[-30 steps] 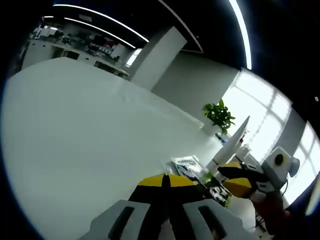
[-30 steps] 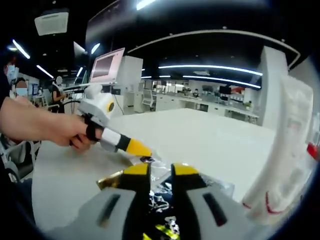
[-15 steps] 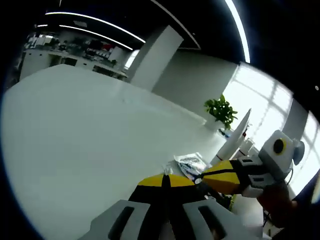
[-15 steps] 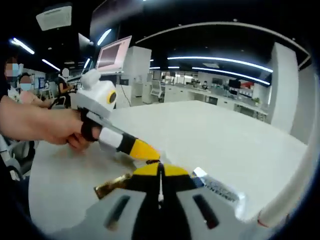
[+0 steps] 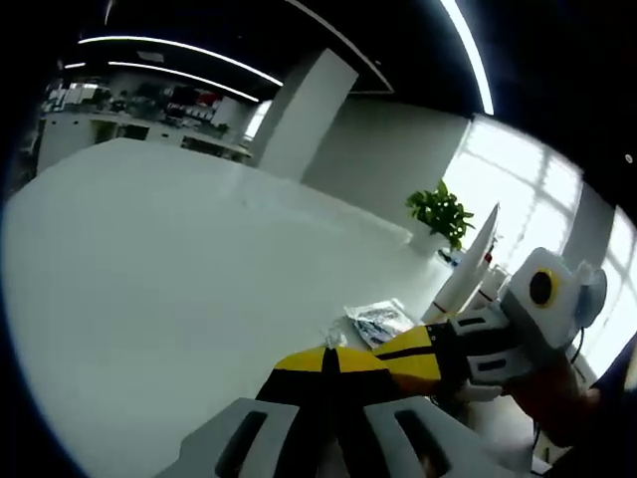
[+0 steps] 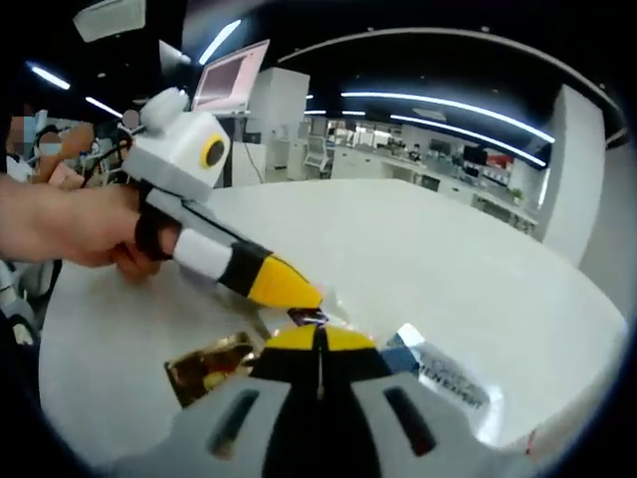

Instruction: Arrange the skincare products in the storage area until every visible bottle or jar stands upright without overlapping.

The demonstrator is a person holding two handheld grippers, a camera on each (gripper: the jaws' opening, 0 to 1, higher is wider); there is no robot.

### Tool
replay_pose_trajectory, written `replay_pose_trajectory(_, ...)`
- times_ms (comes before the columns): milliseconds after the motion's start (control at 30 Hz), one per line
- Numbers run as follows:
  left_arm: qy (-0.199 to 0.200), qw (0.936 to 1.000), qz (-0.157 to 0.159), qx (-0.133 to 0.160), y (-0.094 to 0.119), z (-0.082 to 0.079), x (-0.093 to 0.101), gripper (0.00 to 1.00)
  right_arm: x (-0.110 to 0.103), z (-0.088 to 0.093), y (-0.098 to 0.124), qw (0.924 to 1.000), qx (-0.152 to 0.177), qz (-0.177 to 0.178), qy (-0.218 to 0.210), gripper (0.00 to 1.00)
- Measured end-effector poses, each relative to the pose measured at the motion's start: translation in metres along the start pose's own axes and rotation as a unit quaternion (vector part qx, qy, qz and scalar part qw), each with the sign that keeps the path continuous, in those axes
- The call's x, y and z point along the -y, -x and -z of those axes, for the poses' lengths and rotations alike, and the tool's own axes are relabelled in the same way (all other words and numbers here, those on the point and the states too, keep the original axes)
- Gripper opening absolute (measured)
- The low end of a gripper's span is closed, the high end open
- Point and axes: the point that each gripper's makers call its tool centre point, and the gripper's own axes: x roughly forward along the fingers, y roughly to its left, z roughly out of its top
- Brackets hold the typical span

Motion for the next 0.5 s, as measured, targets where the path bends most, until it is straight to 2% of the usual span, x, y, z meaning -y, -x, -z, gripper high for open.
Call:
replay_pose_trajectory(267, -0.003, 1.0000, -0.002, -0.006, -0.0001, 0.0049, 0.0009, 0.00, -0.0027, 0.0105, -0.0036, 0.9995, -0.026, -0.003, 0.017, 0.00)
replay_pose_trajectory(500, -0.009, 0.9998, -0.011, -0.014, 0.0012, 0.0073, -0.0026, 0.01, -0.0029, 0.0102, -0.0038, 0.9991, -0.028, -0.001, 0.031, 0.00)
